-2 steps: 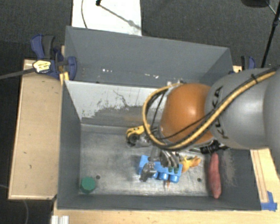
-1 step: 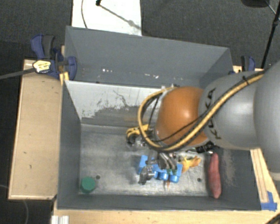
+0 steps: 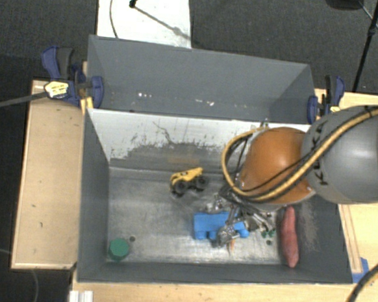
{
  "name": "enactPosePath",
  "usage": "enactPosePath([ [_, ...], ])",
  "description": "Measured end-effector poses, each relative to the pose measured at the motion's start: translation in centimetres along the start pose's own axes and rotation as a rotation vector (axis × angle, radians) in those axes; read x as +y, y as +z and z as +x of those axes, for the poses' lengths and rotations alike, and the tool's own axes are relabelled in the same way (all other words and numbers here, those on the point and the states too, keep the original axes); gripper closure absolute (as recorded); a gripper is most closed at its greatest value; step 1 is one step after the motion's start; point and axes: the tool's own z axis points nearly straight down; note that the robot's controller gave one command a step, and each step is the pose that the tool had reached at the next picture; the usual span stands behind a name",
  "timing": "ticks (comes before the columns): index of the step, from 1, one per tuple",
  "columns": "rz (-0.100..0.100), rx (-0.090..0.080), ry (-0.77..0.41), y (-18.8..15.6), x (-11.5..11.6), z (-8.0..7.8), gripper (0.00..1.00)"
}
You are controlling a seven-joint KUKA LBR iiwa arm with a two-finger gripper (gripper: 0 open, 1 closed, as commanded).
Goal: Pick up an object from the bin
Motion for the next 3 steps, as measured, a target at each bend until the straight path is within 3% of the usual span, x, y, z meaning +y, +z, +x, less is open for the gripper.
enactPosePath([
  [1, 0.0, 0.0, 0.001, 0.0, 0.0, 0.0, 1.0],
  [2, 0.001, 0.002, 0.072, -12.2, -1.7, 1.0, 1.0],
  [3, 0.001, 0.002, 0.073, -12.2, -1.6, 1.0, 1.0],
])
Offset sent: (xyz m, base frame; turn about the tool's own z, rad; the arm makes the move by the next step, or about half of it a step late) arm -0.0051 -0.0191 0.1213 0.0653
